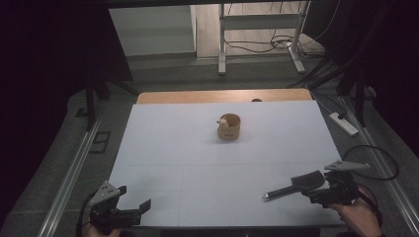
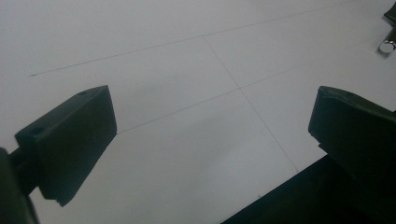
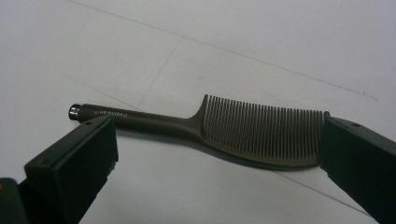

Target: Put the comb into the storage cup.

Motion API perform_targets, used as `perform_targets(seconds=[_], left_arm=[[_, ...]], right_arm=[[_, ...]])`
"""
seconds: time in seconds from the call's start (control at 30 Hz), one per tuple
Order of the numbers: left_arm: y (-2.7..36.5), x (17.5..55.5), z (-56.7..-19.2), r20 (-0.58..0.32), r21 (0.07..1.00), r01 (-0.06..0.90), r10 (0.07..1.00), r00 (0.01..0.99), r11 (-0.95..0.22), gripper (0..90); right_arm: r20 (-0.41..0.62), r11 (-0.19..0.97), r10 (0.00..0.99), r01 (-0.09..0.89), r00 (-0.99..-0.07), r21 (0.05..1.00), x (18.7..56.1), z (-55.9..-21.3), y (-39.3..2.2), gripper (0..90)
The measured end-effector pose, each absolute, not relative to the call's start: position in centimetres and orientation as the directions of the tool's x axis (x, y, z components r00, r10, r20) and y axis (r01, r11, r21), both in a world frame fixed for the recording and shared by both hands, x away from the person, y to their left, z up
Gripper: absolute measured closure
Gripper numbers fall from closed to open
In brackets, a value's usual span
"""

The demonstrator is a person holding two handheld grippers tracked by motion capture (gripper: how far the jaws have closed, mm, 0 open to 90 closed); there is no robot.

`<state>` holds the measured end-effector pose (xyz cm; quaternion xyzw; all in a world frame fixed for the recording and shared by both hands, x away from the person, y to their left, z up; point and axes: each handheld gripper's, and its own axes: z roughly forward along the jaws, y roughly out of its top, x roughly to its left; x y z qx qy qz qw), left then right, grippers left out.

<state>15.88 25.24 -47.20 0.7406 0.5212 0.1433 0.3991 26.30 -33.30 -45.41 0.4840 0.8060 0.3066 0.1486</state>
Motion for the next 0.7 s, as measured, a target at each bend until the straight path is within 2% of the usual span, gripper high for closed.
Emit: perform_targets(seconds=[0.23, 0.4, 0.6, 0.7], left_arm=[[25.3, 15.9, -47.2, -0.206, 0.74, 0.659, 0.887, 0.414, -0.136, 1.2], [25.3, 15.9, -47.2, -0.209, 0.74, 0.659, 0.886, 0.413, -0.133, 1.2], [25.3, 15.9, -47.2, -0.21, 0.74, 0.66, 0.886, 0.413, -0.132, 1.2], [25.3, 15.9, -47.2, -0.211, 0.74, 0.66, 0.886, 0.413, -0.132, 1.2]], right_arm=[[0.022, 0.368, 0.877, 0.7, -0.479, 0.612, 26.9, -45.3, -32.9, 0.0], [0.054, 0.343, 0.883, 0.72, -0.466, 0.603, 27.4, -45.3, -33.2, 0.0], [0.024, 0.36, 0.89, 0.733, -0.456, 0.577, 28.0, -45.6, -33.1, 0.0], [0.012, 0.367, 0.889, 0.729, -0.457, 0.578, 28.1, -45.5, -33.2, 7.3]])
